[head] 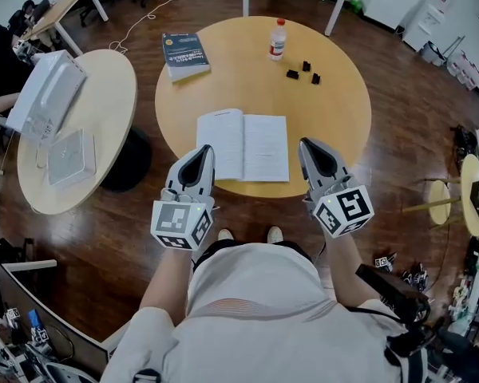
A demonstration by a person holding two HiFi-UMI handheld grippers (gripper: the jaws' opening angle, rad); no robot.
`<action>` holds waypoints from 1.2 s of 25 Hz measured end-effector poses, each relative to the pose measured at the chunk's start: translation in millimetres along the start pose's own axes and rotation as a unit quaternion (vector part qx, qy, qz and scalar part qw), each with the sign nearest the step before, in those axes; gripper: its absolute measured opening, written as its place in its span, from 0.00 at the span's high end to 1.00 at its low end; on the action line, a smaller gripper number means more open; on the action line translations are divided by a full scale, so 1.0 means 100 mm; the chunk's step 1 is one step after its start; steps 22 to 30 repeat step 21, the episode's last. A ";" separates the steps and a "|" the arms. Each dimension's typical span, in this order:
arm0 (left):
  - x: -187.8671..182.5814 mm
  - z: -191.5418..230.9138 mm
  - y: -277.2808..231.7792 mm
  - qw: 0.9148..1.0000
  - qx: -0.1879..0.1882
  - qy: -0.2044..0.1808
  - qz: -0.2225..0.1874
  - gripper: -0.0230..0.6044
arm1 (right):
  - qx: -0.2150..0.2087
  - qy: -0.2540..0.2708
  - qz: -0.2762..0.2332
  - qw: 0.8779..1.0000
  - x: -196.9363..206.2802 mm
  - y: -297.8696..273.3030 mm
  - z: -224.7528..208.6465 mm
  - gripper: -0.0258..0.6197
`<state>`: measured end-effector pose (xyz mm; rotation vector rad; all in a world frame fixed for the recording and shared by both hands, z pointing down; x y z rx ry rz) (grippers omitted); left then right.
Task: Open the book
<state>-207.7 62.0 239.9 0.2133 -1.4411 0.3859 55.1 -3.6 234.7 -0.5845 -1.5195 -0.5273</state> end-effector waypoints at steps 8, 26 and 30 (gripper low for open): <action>0.00 -0.04 -0.02 1.000 -0.001 0.004 -0.003 0.95 | -0.001 -0.002 -0.003 1.000 -0.01 -0.01 -0.06 0.95; 0.03 -0.11 -0.08 1.000 -0.005 0.006 0.002 0.95 | -0.005 -0.004 -0.002 1.000 0.02 0.02 -0.16 0.95; 0.03 -0.11 -0.08 1.000 -0.005 0.006 0.002 0.95 | -0.005 -0.004 -0.002 1.000 0.02 0.02 -0.16 0.95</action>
Point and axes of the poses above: the fingertips, and each gripper's own axes: y backward along the fingers, z to its left, x out of its underside, the point moved 8 cm from there along y, backward along the fingers, and after that the axes turned 6 degrees about x, right-handed, at the moved point
